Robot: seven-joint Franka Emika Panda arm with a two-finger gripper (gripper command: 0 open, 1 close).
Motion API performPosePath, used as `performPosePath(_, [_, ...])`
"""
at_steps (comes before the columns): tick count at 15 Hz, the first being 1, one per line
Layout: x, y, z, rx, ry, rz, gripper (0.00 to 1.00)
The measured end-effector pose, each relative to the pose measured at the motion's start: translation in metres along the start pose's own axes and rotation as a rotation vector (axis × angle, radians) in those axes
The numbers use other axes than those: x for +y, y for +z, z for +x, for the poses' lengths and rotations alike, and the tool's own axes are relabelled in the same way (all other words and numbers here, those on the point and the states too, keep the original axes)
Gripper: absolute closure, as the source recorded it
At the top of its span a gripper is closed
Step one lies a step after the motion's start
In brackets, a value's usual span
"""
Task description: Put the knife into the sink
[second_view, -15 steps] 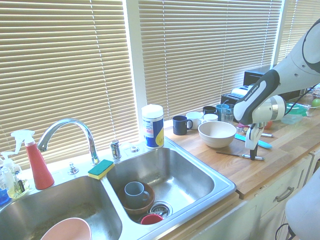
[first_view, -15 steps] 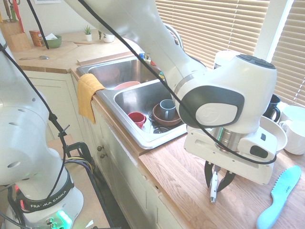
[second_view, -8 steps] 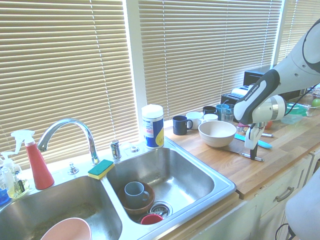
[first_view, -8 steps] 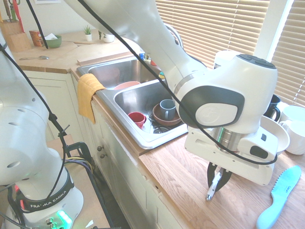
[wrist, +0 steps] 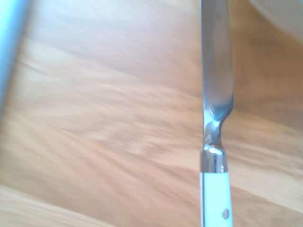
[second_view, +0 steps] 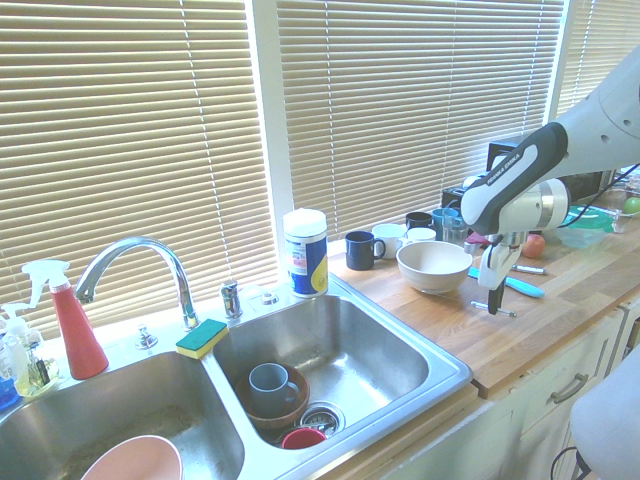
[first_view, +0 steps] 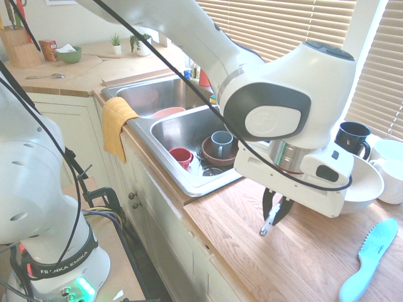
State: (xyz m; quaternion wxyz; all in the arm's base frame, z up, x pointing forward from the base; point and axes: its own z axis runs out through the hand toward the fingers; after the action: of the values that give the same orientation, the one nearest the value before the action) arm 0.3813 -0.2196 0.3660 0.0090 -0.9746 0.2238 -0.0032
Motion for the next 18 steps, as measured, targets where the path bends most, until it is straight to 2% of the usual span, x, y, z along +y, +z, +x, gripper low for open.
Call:
performPosePath(4, [-0.064, -0.04, -0.025, 0.044, 0.034, 0.004, 1.0])
performPosePath(7, [-0.133, -0.048, -0.042, 0.063, 0.134, 0.009, 1.0])
performPosePath(11, [-0.218, -0.032, -0.056, 0.126, 0.3, 0.021, 1.0])
performPosePath(14, [-0.28, -0.007, -0.075, 0.172, 0.351, 0.024, 1.0])
performPosePath(18, [-0.314, 0.037, -0.084, 0.184, 0.42, 0.031, 1.0])
